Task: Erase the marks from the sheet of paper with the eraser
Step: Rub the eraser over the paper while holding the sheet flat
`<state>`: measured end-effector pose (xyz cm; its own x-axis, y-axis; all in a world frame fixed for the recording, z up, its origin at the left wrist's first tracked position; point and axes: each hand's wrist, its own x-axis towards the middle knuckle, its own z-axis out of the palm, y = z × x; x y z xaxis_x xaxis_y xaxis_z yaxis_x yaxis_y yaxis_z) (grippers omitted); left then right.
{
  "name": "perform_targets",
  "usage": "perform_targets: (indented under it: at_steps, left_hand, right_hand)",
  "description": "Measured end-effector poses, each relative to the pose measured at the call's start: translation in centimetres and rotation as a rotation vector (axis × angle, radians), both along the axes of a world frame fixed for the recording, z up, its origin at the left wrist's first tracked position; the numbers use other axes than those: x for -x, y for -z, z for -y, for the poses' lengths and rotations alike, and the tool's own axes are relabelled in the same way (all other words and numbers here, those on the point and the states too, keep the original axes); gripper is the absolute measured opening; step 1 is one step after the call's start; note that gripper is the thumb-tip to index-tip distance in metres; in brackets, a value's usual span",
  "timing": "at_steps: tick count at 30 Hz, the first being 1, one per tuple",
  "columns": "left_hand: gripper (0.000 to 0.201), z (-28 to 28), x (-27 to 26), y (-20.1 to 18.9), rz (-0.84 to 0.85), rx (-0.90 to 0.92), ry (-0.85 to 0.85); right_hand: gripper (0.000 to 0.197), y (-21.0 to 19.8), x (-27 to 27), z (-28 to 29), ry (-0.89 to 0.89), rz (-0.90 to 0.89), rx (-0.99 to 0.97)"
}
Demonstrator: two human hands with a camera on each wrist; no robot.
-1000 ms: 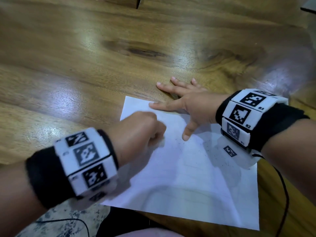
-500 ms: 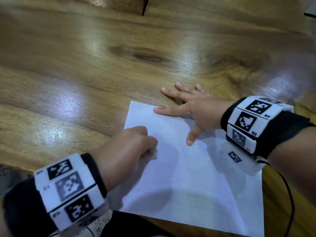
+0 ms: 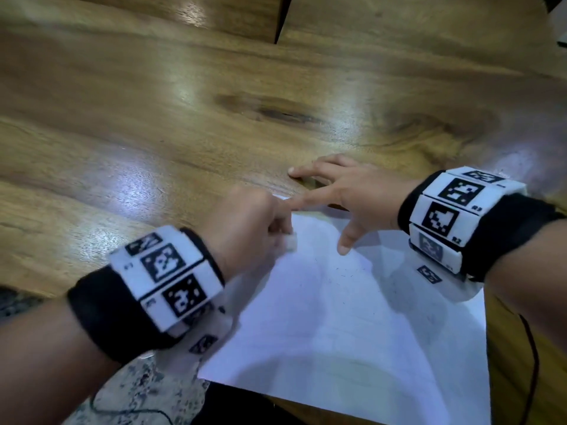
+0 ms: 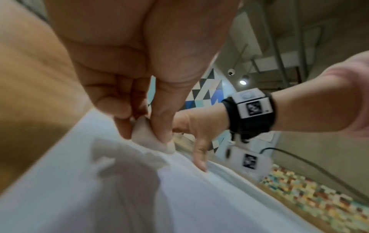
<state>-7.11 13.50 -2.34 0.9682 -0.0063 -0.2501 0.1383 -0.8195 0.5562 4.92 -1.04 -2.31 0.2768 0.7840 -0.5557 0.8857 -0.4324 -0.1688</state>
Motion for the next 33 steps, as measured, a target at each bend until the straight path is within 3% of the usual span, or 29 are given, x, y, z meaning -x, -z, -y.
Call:
perform_targets:
  at_steps: [4,9,13,15,18,22,27,33]
  left_hand:
    - [0.01,0.4,-2.2,0.0,0.067,-0.032,-0.045]
    - [0.012,0.6,-2.0,0.1,0.085,-0.078,0.037]
    - [0.016,-0.3,-0.2,-0.6,-0.127,-0.068,0.16]
    - [0.014,-0.4,-0.8,-1.1,-0.155,-0.066,0.122]
    - [0.016,0.4,-3.0,-1.8,-0.056,-0.121,0.006]
    - [0.011,1.6,-2.9,-1.6,-0.054,-0.208,0.02]
    - [0.018,1.3,-0.5,-1.5,-0.187,-0.052,0.018]
    - [0.009,1.9,-2.8,-0.6,0.039,-0.072,-0.037]
  right_hand:
    - [0.099,-0.2,0.0,-0.1,0.0,0.013,0.017]
    - [0.098,0.0,-0.1,0.1,0.048,0.009,0.077]
    - [0.101,0.4,-0.4,0.3,0.077,0.018,0.08]
    - [0.101,0.6,-0.5,0.3,0.091,0.013,0.093]
    - [0.1,0.7,-0.6,0.2,0.102,0.016,0.098]
    - [0.099,0.8,-0.6,0.3,0.119,-0.018,0.075]
    - [0.1,0.7,-0.6,0.4,0.118,-0.035,0.058]
    - [0.096,0.7,-0.5,0.3,0.117,-0.018,0.06]
